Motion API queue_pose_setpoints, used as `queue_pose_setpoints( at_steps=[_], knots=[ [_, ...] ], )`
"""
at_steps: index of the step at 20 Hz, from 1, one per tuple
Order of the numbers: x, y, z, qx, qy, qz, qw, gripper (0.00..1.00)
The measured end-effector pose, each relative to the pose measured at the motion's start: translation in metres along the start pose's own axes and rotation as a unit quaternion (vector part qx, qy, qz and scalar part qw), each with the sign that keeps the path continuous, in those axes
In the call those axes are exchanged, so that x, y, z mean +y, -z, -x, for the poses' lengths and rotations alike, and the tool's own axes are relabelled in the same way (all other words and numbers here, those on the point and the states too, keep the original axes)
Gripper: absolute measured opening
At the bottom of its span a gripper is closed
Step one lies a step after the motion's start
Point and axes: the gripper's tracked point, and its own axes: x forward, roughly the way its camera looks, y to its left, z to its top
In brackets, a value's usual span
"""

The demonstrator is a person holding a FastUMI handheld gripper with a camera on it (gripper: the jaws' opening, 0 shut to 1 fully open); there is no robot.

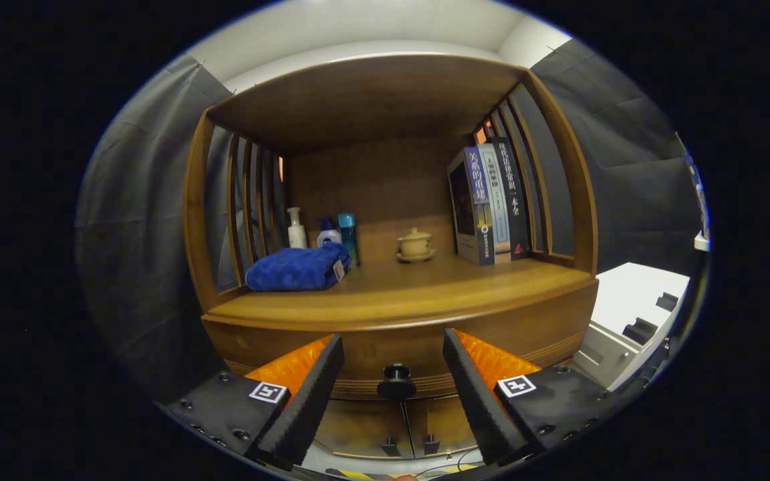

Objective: Pull open the drawer, take out the items inside it, and place them on the countertop above the cabinet.

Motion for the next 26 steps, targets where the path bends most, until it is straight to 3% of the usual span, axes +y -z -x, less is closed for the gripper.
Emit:
queue_pose_setpoints(
  at_steps=[6, 13, 26],
  knots=[
    [-0.014, 0.040, -0.024, -0.001, 0.019, 0.018, 1.000, 0.99],
    [-0.013, 0.060, -0.032, 0.035, 0.012, 0.002, 0.999, 0.81],
    [-0.010, 0.058, -0.039, 0.035, -0.002, -0.002, 0.999, 0.45]
  ],
)
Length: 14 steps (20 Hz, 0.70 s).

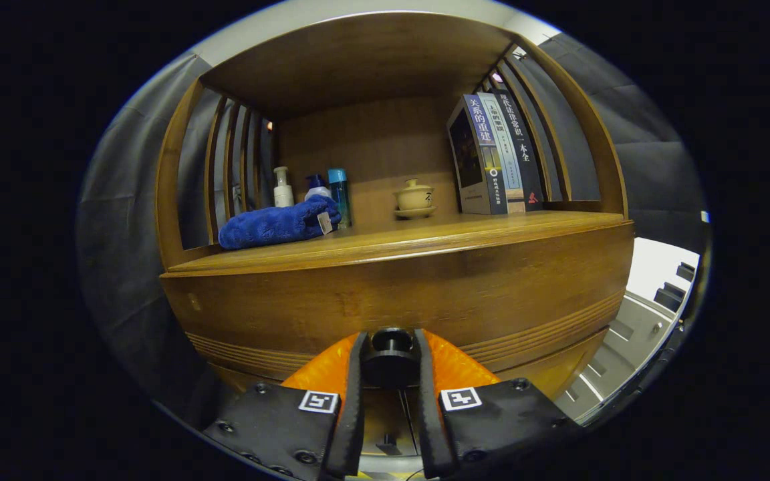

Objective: Pull open the drawer, take out the items inside it, and place them on the countertop above the cabinet.

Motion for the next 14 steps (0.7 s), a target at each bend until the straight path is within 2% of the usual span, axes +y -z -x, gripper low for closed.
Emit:
queue_pose_setpoints(
  at_steps=[1, 14],
  knots=[
    [0.000, 0.000, 0.004, 0.001, 0.001, 0.000, 1.000, 0.42],
    [0.005, 0.012, 0.095, 0.016, -0.002, 0.025, 1.000, 0.42]
  ],
)
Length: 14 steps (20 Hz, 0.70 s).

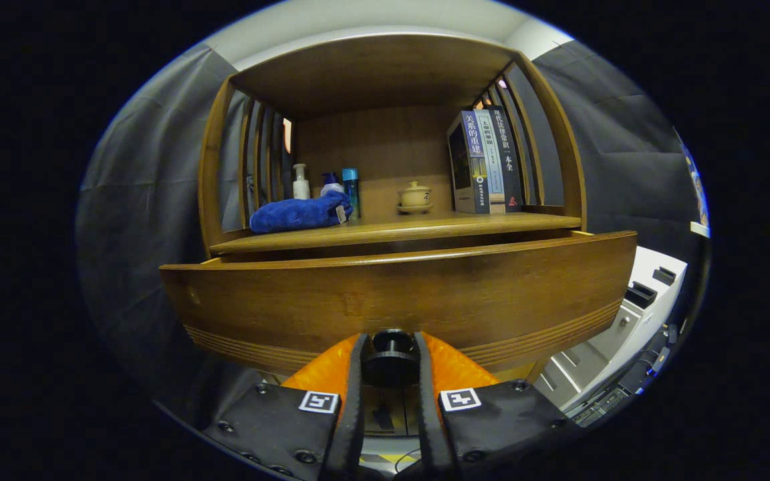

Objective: Pull open the drawer, take out the items inside it, and place them on the countertop above the cabinet.

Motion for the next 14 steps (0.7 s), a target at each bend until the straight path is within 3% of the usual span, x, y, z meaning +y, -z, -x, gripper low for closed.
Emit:
queue_pose_setpoints(
  at_steps=[14],
  knots=[
    [0.005, 0.018, 0.059, 0.015, -0.006, 0.027, 1.000, 0.42]
  ],
)
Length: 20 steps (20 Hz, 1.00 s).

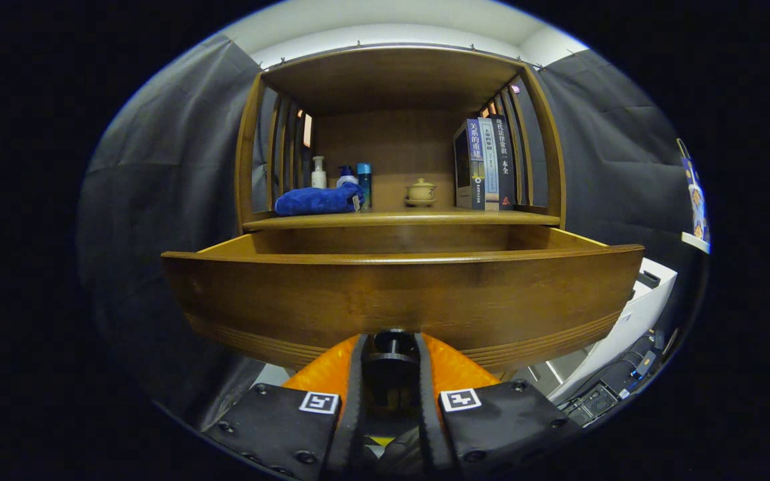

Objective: Pull open the drawer, take out the items inside it, and place them on the countertop above the cabinet.

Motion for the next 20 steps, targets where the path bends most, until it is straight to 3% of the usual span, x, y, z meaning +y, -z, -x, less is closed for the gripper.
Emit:
queue_pose_setpoints(
  at_steps=[4, 7, 12, 13, 17, 20],
  knots=[
    [-0.001, 0.000, 0.000, -0.001, 0.000, -0.005, 1.000, 0.42],
    [0.001, -0.004, 0.003, -0.009, -0.005, -0.005, 1.000, 0.52],
    [-0.007, -0.027, 0.024, -0.027, -0.005, -0.009, 1.000, 0.92],
    [-0.011, -0.042, 0.029, -0.037, -0.005, -0.011, 0.999, 1.00],
    [-0.024, -0.132, 0.035, -0.083, -0.011, 0.011, 0.996, 1.00],
    [-0.020, -0.206, 0.010, -0.104, -0.021, 0.043, 0.993, 0.99]
  ],
)
